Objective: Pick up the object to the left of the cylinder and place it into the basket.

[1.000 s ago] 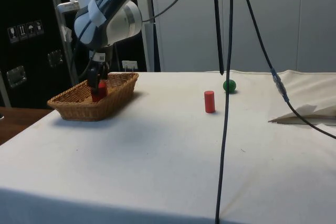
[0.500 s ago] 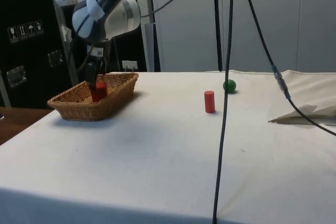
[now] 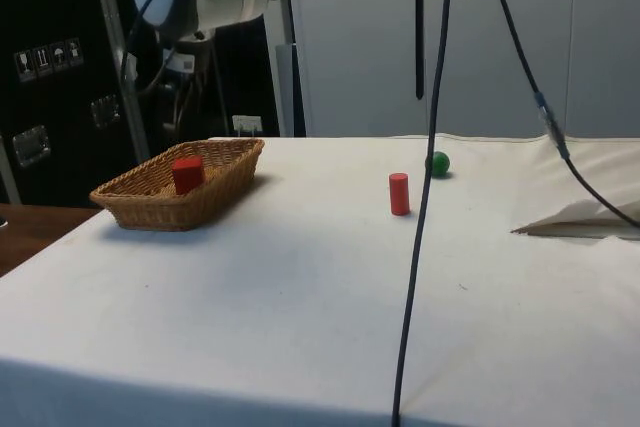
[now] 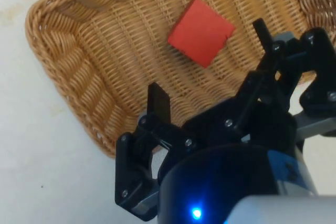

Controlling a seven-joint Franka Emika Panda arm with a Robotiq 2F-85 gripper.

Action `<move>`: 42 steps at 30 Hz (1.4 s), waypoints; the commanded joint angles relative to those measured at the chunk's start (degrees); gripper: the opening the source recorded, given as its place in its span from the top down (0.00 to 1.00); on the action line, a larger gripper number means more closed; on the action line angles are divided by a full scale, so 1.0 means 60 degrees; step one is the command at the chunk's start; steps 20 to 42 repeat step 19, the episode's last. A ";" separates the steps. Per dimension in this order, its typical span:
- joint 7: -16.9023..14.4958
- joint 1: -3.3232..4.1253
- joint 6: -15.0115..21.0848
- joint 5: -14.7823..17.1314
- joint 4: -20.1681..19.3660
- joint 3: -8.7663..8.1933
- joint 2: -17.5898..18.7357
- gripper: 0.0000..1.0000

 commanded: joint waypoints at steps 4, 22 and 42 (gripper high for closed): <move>-0.0010 0.0105 -0.0019 -0.0010 -0.0220 -0.0057 -0.0210 0.00; -0.0057 0.0506 0.0095 -0.0191 -0.1375 -0.0191 -0.1232 0.00; -0.0057 0.0506 0.0095 -0.0191 -0.1375 -0.0191 -0.1232 0.00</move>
